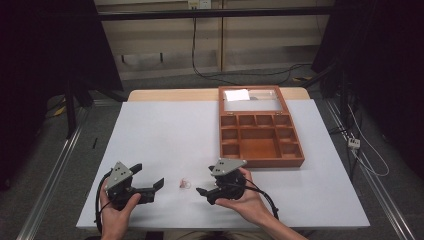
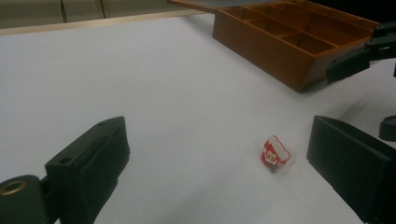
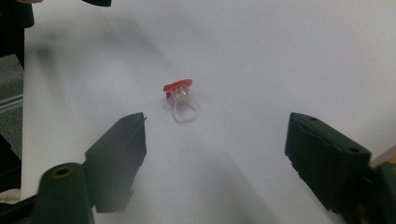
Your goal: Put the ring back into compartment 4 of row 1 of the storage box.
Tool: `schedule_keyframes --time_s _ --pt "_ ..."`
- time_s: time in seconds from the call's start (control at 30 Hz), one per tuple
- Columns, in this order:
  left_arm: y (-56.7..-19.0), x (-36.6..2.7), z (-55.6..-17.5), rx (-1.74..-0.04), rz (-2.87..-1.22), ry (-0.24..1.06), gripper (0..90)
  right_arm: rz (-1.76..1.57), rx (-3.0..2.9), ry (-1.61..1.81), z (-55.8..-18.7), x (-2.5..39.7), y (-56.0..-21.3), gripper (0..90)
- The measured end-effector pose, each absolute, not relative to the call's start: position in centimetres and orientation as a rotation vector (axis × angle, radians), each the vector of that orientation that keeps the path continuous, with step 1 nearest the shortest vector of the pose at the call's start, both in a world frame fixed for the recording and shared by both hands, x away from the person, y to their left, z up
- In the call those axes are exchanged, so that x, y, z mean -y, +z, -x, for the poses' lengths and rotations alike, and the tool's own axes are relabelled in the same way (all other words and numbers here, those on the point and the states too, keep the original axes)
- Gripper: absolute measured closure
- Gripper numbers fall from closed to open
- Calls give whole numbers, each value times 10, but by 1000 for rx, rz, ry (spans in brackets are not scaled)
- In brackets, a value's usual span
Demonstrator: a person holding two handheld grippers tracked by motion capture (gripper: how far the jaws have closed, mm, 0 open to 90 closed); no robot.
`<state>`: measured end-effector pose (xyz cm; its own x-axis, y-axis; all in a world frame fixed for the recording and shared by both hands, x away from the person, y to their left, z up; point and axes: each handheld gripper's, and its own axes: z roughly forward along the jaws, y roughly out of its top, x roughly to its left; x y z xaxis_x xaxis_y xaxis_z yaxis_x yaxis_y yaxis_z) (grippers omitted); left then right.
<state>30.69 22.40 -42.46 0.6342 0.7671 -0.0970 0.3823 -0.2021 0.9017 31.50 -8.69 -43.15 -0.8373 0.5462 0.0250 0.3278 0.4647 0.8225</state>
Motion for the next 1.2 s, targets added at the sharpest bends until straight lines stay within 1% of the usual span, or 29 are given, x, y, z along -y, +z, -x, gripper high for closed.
schedule_keyframes --time_s 0.03,0.2,0.37,0.43,0.47,0.57,0.8,0.93,1.17,1.2 --pt "-424 -224 -307 -920 -1820 465 56 -741 -2482 1314 -316 85 -432 267" --pt "-425 -223 -308 -922 -1820 461 56 -695 -2518 1282 -321 69 -435 303" --pt "-424 -224 -307 -920 -1816 463 55 -676 -2550 1238 -330 54 -442 376" --pt "-424 -225 -307 -923 -1815 461 55 -651 -2558 1232 -333 49 -444 429" --pt "-424 -225 -307 -922 -1817 462 55 -646 -2559 1229 -334 47 -445 442" --pt "-425 -225 -308 -925 -1814 459 55 -627 -2575 1217 -338 39 -447 470" --pt "-424 -225 -307 -920 -1818 457 55 -603 -2612 1199 -342 29 -450 496" --pt "-424 -225 -307 -918 -1817 458 55 -576 -2642 1184 -343 25 -451 531" --pt "-424 -225 -307 -916 -1819 457 55 -589 -2678 1160 -344 22 -454 635" --pt "-424 -225 -307 -916 -1819 457 56 -586 -2682 1163 -344 22 -454 660"
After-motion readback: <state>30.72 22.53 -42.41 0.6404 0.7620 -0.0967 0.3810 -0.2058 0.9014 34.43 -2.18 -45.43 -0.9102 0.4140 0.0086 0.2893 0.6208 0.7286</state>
